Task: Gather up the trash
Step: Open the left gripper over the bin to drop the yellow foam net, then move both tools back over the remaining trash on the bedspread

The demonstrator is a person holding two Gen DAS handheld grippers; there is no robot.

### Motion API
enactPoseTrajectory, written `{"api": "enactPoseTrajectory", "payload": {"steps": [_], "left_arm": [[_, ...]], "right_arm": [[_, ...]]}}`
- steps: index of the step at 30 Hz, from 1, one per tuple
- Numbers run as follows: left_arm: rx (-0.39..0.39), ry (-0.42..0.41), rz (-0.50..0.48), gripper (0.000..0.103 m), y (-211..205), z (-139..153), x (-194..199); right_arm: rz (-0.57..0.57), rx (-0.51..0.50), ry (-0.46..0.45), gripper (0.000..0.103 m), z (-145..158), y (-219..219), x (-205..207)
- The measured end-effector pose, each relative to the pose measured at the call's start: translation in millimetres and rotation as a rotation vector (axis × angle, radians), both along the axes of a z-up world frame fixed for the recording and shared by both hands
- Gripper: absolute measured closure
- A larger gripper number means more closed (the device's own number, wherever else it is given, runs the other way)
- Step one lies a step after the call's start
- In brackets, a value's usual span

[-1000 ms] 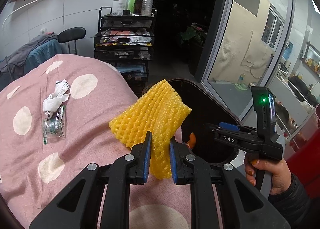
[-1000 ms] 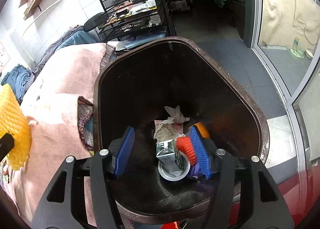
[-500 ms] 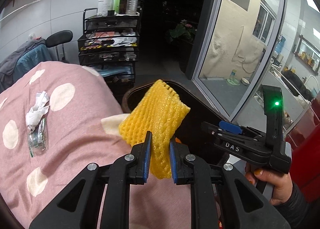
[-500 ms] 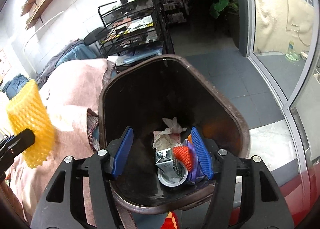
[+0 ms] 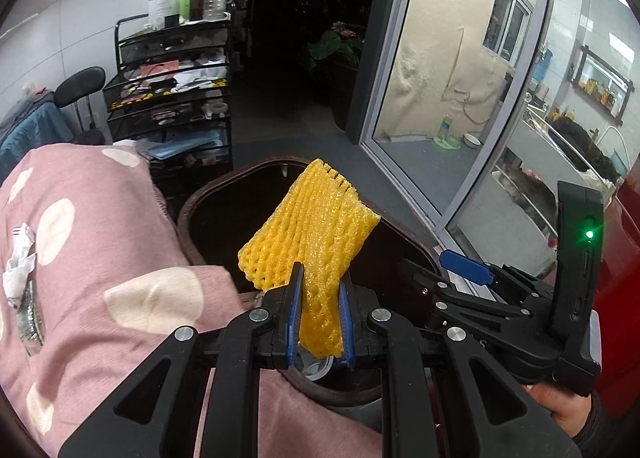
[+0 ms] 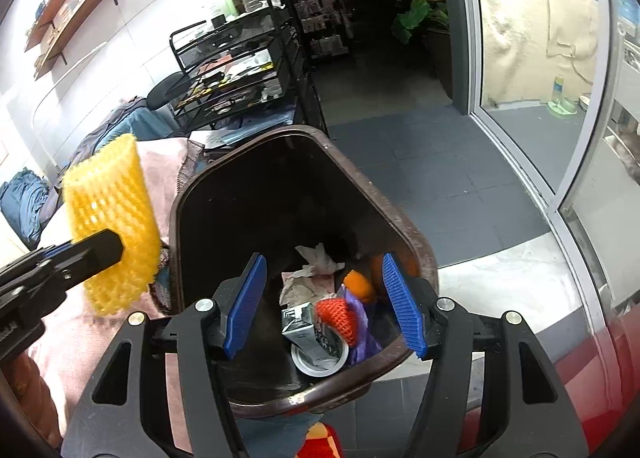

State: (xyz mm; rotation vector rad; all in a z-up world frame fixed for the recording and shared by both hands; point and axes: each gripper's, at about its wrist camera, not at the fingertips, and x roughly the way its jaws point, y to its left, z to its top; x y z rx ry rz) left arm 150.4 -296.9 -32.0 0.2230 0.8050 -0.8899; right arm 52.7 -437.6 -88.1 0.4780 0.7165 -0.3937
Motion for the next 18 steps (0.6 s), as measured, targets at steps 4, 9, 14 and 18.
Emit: {"api": "enactPoseTrajectory", "payload": {"steps": [4, 9, 14, 18], "left_arm": [[0.007, 0.011, -0.016, 0.084, -9.2, -5.3, -1.7], [-0.012, -0.001, -0.024, 0.033, -9.9, -6.7, -4.3], [-0.045, -0.012, -0.021, 0.014, -8.0, -4.6, -5.1], [-0.049, -0.037, -0.029, 0.012, -8.1, -3.1, -8.0]], "right_arm": [[-0.023, 0.001, -0.002, 0.034, -0.2, -6.3, -5.0], [-0.058, 0.001, -0.008, 0.024, -0.9, -12.9, -10.8], [-0.082, 0.009, -0.010, 0.023, -2.1, -18.3, -14.0], [-0.080, 0.009, -0.009, 0.022, -2.0, -18.7, -14.0]]}}
